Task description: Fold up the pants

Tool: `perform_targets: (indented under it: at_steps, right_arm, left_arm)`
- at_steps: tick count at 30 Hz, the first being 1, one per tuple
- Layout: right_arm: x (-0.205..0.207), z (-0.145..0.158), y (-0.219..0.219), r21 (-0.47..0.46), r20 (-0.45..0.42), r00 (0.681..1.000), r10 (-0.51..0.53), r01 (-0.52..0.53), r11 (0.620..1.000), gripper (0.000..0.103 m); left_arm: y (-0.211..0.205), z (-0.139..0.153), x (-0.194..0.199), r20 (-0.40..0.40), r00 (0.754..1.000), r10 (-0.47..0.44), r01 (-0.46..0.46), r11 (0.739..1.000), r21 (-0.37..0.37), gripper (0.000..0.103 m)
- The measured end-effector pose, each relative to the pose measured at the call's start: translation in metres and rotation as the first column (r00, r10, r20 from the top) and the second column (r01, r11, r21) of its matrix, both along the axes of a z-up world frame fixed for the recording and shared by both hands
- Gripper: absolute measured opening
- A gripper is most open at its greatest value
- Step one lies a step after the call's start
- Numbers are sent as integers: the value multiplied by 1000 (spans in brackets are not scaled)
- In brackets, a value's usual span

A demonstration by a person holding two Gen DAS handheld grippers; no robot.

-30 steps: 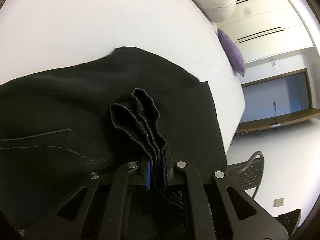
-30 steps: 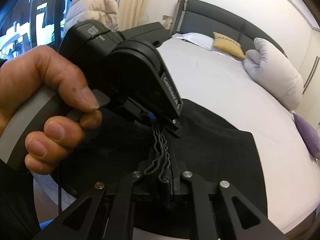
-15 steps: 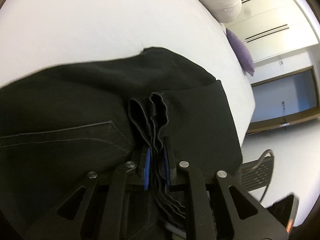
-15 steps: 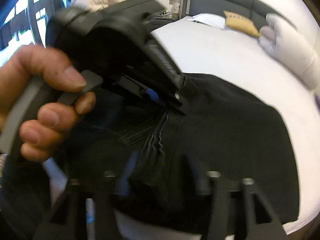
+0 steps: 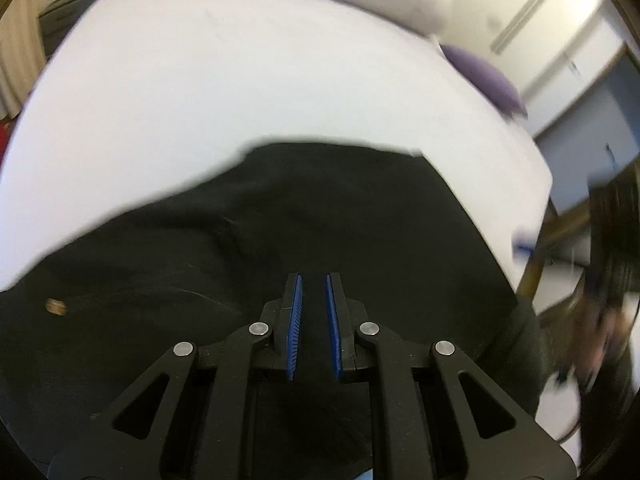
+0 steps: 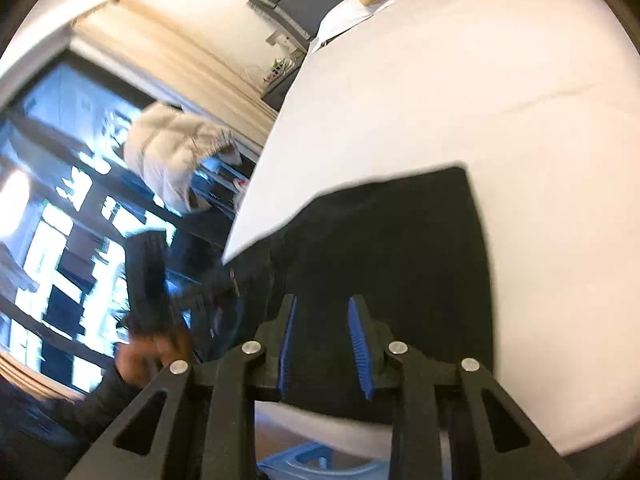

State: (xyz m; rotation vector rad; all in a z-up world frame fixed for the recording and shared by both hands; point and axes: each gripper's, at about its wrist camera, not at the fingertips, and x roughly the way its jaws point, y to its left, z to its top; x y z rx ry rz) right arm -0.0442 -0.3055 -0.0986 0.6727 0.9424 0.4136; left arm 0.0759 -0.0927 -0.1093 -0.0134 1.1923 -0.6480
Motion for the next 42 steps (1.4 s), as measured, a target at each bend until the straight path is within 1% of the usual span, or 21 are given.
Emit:
perform_targets:
  at_steps: [2,3,6,8,10,11,12,13,15,17,21,23,27,33,35,36,37,38,40,41,42]
  right_arm:
    - [28,-11,-18,88,-50,998,28,-23,996,30]
    - [40,-16,-23,117,-62,997,40,-33,993,30]
    - [74,-44,-33,205,-121,991,61,-35,978,30]
    - [94,-63,-34,218,-155,986,62,-27,976,30]
    - [110,-89,-33,239,-214,974,67,-14,971,29]
    - [115,-99,-35,240,-240,969,64,-4,971,18]
    - [121,-110,-39,243,-272,960,61,7,970,0]
    - [121,-120,-41,249,-302,952,53,25,968,0]
    - [114,-124,-47,286,-300,952,52,38,958,0]
    - [99,-119,-46,265,-295,953,70,11,964,0]
    - [55,-109,-44,243,-296,949,111,-37,969,0]
    - [27,-105,-44,240,-297,948,113,-41,970,0]
    - [-15,-107,-40,249,-295,953,75,1,969,0]
    - [-46,-111,-37,270,-306,951,34,52,961,0]
    - [-57,-99,-33,223,-305,952,17,54,973,1]
    - [-59,-91,-28,208,-294,956,13,51,977,5]
    - [-60,-75,-21,213,-261,965,10,47,976,5]
    - [-59,-65,-16,231,-224,975,8,45,972,6]
    - [-53,-44,-6,288,-135,991,5,35,957,14]
    - [-48,-40,-2,305,-108,994,3,31,952,35]
    - [-39,-40,4,324,-89,996,-4,33,945,63]
  left_arm:
    - [-8,-17,-4,-37,999,-15,16,1000,24,12]
    - [-11,-29,-7,-48,999,-20,22,999,50,11]
    - [-10,-33,-14,-2,999,-38,38,998,51,11]
    - [-7,-33,-14,-7,999,-36,36,998,47,11]
    - [-5,-35,-14,-4,999,-36,36,998,50,11]
    - [-5,-36,-15,0,999,-36,36,998,54,11]
    - [-3,-36,-16,5,999,-36,35,998,59,11]
    - [-3,-37,-16,10,999,-34,33,998,62,11]
    - [0,-36,-21,10,1000,-28,27,998,56,11]
    - [1,-37,-21,4,1000,-23,23,999,43,11]
    - [12,-37,-20,-2,1000,-14,14,1000,23,11]
    - [7,-39,-22,-2,1000,-10,10,1000,17,11]
    - [12,-41,-21,2,1000,-5,5,1000,8,11]
    - [20,-45,-25,9,1000,4,-4,1000,-7,11]
    - [25,-42,-24,8,1000,8,-8,1000,-17,11]
    - [27,-40,-24,9,1000,12,-12,1000,-26,11]
    - [31,-39,-25,12,1000,22,-21,999,-44,11]
    - [36,-36,-26,14,999,34,-33,998,-62,11]
    - [48,-29,-33,19,998,66,-64,994,-90,11]
    - [56,-23,-38,25,997,78,-75,991,-108,11]
    - [63,-17,-42,33,996,83,-79,990,-121,11]
